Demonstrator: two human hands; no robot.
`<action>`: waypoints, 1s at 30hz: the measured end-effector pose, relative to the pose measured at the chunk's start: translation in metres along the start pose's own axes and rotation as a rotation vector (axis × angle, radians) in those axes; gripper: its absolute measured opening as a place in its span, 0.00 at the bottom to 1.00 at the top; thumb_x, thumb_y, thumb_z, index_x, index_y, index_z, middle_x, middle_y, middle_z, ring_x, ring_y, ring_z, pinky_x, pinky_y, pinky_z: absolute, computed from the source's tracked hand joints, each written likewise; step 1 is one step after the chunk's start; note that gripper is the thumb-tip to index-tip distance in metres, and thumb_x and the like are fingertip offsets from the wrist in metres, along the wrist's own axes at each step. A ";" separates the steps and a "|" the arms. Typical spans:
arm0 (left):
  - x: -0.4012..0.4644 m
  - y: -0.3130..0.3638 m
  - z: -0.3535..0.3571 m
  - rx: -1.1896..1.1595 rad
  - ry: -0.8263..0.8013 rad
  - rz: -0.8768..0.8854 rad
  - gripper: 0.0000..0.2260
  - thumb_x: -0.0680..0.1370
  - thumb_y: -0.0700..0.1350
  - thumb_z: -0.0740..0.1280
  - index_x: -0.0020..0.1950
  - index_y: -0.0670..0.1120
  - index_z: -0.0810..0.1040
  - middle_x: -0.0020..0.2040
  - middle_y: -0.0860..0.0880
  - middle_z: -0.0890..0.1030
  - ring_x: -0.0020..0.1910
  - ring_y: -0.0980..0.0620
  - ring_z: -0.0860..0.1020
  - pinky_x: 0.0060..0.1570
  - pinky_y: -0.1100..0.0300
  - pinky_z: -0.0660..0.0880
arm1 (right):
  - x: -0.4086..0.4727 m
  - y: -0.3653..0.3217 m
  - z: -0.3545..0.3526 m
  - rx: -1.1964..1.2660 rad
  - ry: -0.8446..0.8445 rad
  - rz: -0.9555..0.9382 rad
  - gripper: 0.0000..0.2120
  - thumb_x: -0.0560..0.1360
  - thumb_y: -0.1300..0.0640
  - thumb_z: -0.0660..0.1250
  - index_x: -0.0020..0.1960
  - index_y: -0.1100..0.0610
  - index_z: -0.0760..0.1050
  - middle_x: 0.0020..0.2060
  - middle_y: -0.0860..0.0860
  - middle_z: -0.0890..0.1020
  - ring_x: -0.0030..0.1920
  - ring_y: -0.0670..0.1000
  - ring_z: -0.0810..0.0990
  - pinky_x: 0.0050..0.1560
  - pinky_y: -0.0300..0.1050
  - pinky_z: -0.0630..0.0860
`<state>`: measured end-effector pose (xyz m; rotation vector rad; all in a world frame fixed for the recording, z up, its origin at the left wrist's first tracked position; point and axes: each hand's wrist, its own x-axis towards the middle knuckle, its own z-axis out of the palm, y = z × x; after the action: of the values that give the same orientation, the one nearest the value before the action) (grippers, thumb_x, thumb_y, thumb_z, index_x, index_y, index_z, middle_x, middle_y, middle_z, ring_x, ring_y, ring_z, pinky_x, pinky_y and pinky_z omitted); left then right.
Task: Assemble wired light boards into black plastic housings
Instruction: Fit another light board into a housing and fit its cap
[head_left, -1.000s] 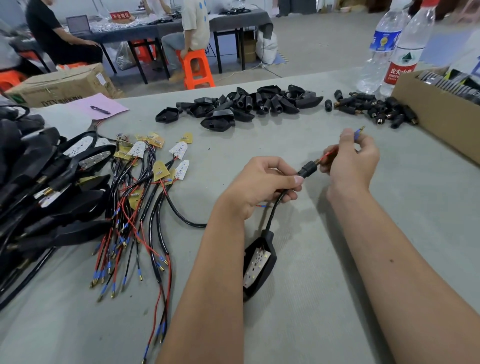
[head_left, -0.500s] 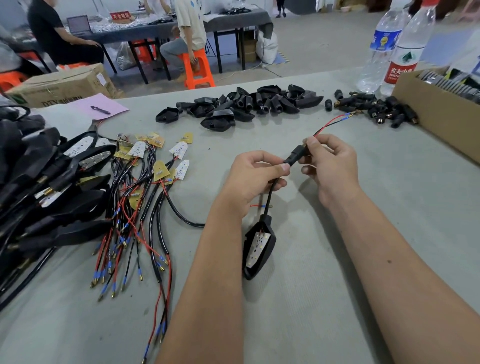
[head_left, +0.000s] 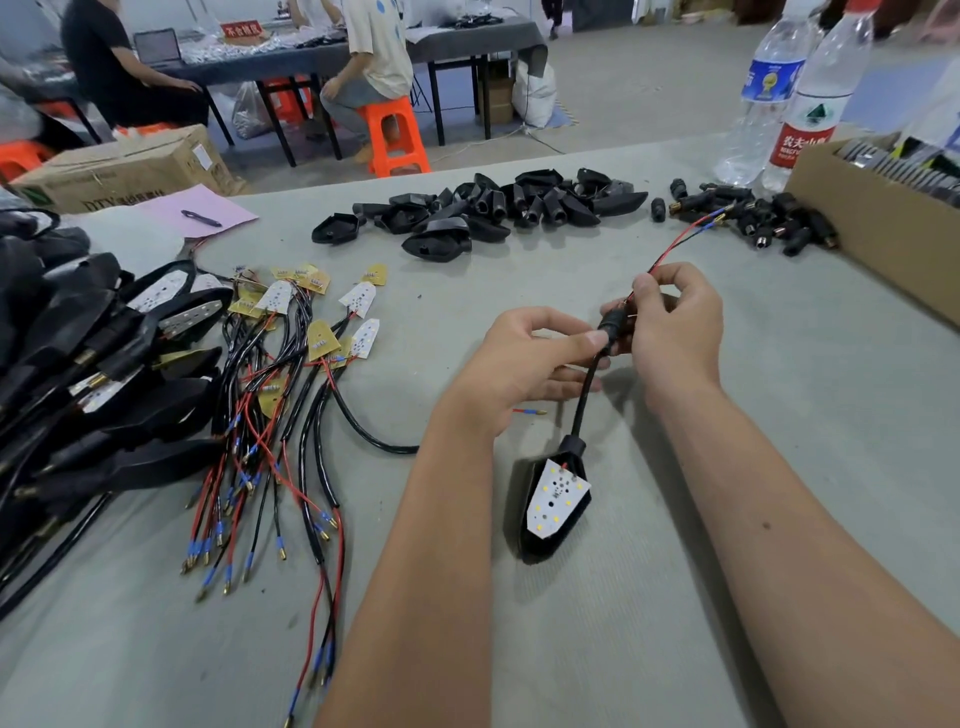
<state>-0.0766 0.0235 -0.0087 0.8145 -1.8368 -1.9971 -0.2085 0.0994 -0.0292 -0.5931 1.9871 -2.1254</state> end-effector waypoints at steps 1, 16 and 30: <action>-0.001 0.000 0.000 0.009 -0.028 -0.018 0.13 0.78 0.41 0.74 0.59 0.38 0.79 0.47 0.39 0.87 0.39 0.45 0.86 0.48 0.54 0.85 | 0.000 0.001 0.000 -0.008 0.026 -0.006 0.09 0.83 0.58 0.61 0.45 0.50 0.71 0.34 0.53 0.86 0.29 0.57 0.83 0.30 0.52 0.82; 0.001 -0.001 -0.012 0.080 0.000 0.018 0.01 0.79 0.39 0.72 0.48 0.43 0.82 0.41 0.47 0.86 0.32 0.51 0.81 0.38 0.61 0.78 | 0.005 0.002 -0.002 0.064 0.233 0.036 0.07 0.84 0.58 0.58 0.47 0.51 0.69 0.34 0.53 0.85 0.28 0.53 0.81 0.24 0.41 0.72; -0.001 0.000 -0.013 0.090 0.054 0.018 0.08 0.79 0.48 0.74 0.54 0.46 0.84 0.45 0.48 0.87 0.30 0.54 0.77 0.33 0.62 0.75 | -0.006 -0.009 -0.002 0.171 -0.042 0.100 0.05 0.77 0.58 0.74 0.44 0.54 0.78 0.36 0.50 0.88 0.35 0.50 0.86 0.30 0.37 0.75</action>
<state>-0.0684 0.0139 -0.0088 0.8651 -1.9080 -1.8746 -0.2028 0.1048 -0.0209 -0.4947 1.7524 -2.1742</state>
